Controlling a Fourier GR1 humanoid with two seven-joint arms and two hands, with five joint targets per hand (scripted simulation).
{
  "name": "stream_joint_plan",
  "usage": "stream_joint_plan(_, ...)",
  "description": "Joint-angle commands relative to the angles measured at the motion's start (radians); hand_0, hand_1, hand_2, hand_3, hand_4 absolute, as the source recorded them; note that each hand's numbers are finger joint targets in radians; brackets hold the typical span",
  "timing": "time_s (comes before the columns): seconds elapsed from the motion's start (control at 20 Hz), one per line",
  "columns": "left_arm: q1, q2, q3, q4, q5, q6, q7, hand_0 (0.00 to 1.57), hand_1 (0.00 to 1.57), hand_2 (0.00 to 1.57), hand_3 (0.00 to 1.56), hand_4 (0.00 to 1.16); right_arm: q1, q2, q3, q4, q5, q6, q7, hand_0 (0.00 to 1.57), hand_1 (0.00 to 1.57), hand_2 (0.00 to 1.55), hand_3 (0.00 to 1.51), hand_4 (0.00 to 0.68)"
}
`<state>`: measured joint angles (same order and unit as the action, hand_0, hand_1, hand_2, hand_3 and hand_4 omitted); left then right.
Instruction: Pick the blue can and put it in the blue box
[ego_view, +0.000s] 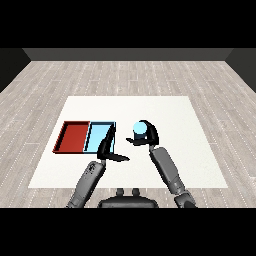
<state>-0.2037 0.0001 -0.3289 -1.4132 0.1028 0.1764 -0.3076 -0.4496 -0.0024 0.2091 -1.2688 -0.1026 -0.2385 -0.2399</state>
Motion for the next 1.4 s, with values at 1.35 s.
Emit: stream_joint_plan(1.35, -0.288, 0.0, -0.281, 0.345, 0.33, 0.271, -0.07, 0.0, 0.0, 0.0, 0.0, 0.0, -0.044, 0.002, 0.095, 0.031, -0.097, -0.005, -0.06, 1.43, 1.43, 1.46, 1.38, 0.558)
